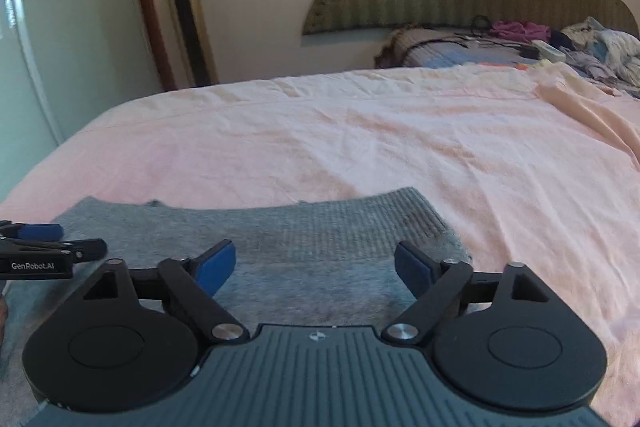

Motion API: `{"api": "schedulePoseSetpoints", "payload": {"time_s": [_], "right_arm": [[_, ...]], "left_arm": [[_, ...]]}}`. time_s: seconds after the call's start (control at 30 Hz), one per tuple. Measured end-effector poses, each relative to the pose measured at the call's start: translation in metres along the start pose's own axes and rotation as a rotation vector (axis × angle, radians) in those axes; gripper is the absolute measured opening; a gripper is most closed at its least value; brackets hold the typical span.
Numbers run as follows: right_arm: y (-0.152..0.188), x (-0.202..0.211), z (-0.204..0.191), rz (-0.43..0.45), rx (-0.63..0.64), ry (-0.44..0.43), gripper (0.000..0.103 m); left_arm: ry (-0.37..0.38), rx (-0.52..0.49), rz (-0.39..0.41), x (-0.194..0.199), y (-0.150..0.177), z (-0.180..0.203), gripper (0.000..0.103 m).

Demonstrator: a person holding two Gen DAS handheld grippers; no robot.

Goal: Fold small clothes

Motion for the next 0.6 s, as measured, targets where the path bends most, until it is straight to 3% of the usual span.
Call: {"api": "schedulePoseSetpoints", "payload": {"time_s": [0.1,0.17,0.27,0.4,0.43,0.5,0.6], "right_arm": [[0.011,-0.009,-0.015,-0.054,0.094,0.036,0.096],[0.024,-0.023,-0.012,-0.096,0.125,0.091,0.099],[0.032,-0.021,0.009,-0.056,0.030,0.026,0.103],[0.032,-0.023,0.003,-0.058,0.055,0.053,0.103],[0.032,-0.019,0.002,-0.057,0.051,0.057,0.101],[0.034,0.002,-0.002,-0.051,0.025,0.081,0.096],[0.050,0.029,-0.012,-0.047,0.035,0.007,0.103]], "left_arm": [[0.001,-0.033,-0.039,-0.008,0.015,0.010,0.086],[0.000,-0.045,0.003,-0.013,0.024,0.003,0.088],[0.010,-0.021,-0.001,-0.018,0.021,-0.005,0.095],[-0.058,-0.025,-0.017,-0.011,0.020,-0.001,0.097],[-0.052,-0.003,-0.017,-0.002,0.023,-0.003,0.096],[0.035,0.022,-0.006,0.020,0.034,-0.004,0.096],[0.022,-0.014,-0.026,0.023,0.057,-0.005,0.097]]}}
Point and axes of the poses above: each gripper's, at about its wrist camera, not at the fingertips, and x roughly against the way its jaws point, z to its right, y to its underside, the point moved 4 cm from there along -x, roughly the way its jaws point, and after that the axes turned 7 degrees about -z, right-handed, at the moved point
